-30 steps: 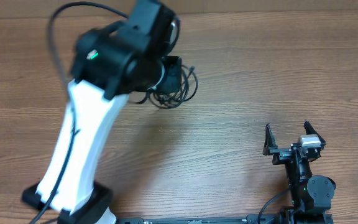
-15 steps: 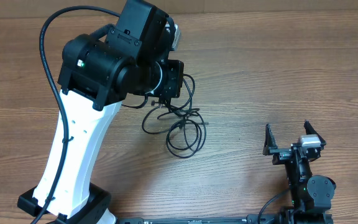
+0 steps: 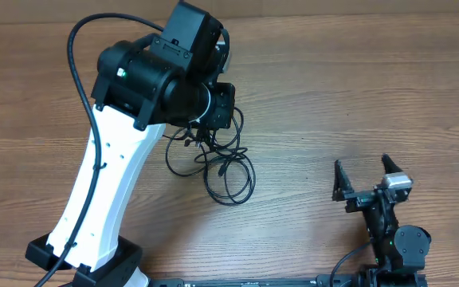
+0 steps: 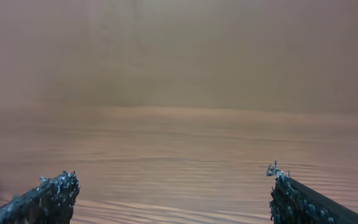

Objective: Untangle cables
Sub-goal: 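Lift the cable loop with the left gripper and pull it back-left, then move the right gripper over the loosened cable pile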

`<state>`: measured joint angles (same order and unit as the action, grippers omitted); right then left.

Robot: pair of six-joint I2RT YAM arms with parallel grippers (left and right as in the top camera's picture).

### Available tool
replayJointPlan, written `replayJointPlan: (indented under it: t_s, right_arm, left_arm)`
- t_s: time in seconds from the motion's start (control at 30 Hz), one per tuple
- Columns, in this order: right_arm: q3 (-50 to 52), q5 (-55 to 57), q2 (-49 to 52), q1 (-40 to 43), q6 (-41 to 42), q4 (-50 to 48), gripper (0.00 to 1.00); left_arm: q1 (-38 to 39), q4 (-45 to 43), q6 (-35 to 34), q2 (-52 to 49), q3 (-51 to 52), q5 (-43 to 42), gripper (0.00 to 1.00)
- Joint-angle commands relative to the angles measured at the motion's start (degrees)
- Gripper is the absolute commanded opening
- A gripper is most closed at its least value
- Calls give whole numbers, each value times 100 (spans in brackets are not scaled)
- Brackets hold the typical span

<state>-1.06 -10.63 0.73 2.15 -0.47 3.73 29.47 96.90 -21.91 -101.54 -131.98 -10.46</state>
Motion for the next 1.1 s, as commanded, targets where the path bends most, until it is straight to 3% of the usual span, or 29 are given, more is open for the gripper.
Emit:
replayJointPlan:
  t_s: [0.0,0.17,0.33,0.57,0.7,0.97,1.0,1.07]
  right_arm:
    - [57,-1508,-57,-17,1482,-92,100]
    - [57,-3550,-57,-17,3309,-103,100]
    - [59,-3869,-57,-17,4979,-155,100]
    - [-179,-4216,-57,-9,5759,-2546,100]
    - [-979,-4046,4,52,5482,-2457,100]
    - [-3178,-4380,1117,173,3670,98,100]
    - [-3425,-4465,1309,173,3456,409,100]
    - [-3943,-4656,1744,173,3005,1108,100]
  left_arm:
    - [-22,-11,111,2,98,216,4]
    - [-22,-9,48,2,105,514,4]
    - [-24,-9,-240,0,149,951,4]
    - [-26,-9,-713,-2,562,1720,4]
    - [-37,-125,-1178,-4,1064,2273,4]
    - [-74,-719,-1174,-9,1685,1943,4]
    - [-74,-748,-1178,-9,1753,1899,8]
    - [-74,-883,-1169,-9,1921,1207,12]
